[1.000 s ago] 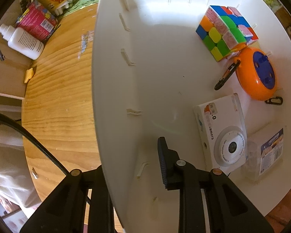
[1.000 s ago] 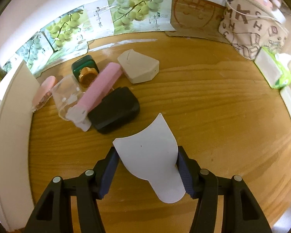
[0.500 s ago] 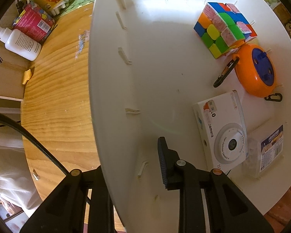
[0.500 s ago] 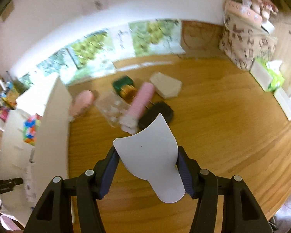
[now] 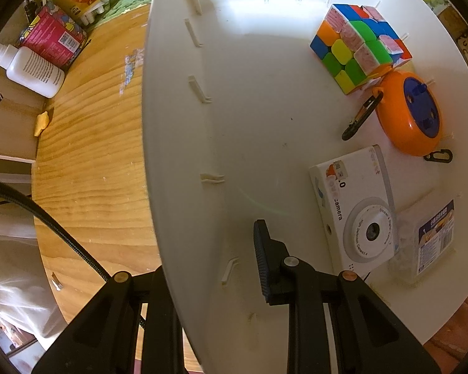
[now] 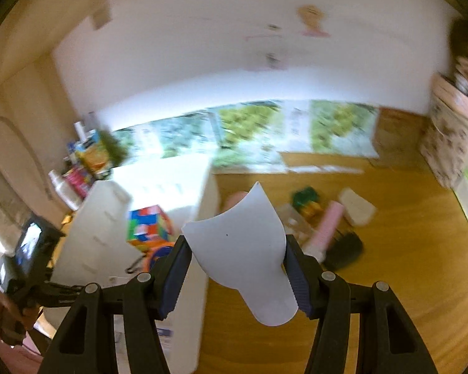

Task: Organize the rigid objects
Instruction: 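Carry the white paddle into the tray and release it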

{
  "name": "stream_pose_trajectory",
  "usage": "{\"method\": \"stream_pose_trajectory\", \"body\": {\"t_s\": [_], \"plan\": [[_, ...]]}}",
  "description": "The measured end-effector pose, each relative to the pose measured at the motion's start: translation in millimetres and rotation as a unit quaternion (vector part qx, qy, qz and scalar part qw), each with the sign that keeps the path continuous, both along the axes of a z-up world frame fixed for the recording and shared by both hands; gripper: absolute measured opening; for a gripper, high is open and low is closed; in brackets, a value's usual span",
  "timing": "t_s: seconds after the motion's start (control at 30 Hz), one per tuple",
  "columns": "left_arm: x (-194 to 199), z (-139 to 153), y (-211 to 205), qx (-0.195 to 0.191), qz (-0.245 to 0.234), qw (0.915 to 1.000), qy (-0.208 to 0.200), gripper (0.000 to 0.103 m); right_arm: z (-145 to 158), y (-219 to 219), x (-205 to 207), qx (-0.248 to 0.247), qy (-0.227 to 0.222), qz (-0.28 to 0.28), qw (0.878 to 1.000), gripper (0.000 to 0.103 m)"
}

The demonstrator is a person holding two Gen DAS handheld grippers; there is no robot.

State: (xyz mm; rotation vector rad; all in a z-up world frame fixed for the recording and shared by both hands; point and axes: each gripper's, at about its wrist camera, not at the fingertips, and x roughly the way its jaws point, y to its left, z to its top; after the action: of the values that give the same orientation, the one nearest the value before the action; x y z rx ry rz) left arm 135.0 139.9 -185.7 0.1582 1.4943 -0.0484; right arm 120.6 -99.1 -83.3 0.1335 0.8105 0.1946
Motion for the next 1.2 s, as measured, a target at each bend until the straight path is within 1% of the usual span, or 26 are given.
{"method": "stream_pose_trajectory", "body": {"t_s": [0.2,0.33,0.6,0.77,0.93,1.03,1.1,1.2], "plan": [[-1.8,1.0,2.8,-0.001,-0.002,1.0,-0.002,0.026,9.8,28.3,5.8,-0.002,-0.023,0.063,0.998,0.06],[-3.2,1.6,4.3,-0.001,0.001,1.0,-0.003,0.026,14.0,46.5,7.2,0.003,-0.034,0.093,0.995,0.06],[-4.1,1.5,6.6,-0.002,0.001,1.0,-0.003,0.026,6.6,83.9,3.0,0.001,-0.026,0.16,0.987,0.06],[-4.1,1.4,7.0,-0.003,0.001,1.0,-0.004,0.026,3.2,99.3,-3.5,-0.002,-0.021,0.19,0.981,0.06],[-4.1,1.2,7.4,-0.002,0.001,1.0,-0.004,0.026,2.0,109.9,-7.0,-0.01,-0.02,0.212,0.977,0.06],[-4.1,1.2,7.5,-0.003,0.001,1.0,-0.004,0.026,2.3,110.9,-7.2,-0.014,-0.021,0.213,0.977,0.061],[-5.2,0.8,7.5,-0.003,0.0,1.0,-0.004,0.026,3.0,108.7,-7.0,-0.013,-0.023,0.209,0.978,0.069],[-4.9,0.5,8.5,-0.004,0.002,1.0,-0.003,0.026,3.2,104.2,-5.8,-0.011,-0.022,0.197,0.98,0.07]]}}
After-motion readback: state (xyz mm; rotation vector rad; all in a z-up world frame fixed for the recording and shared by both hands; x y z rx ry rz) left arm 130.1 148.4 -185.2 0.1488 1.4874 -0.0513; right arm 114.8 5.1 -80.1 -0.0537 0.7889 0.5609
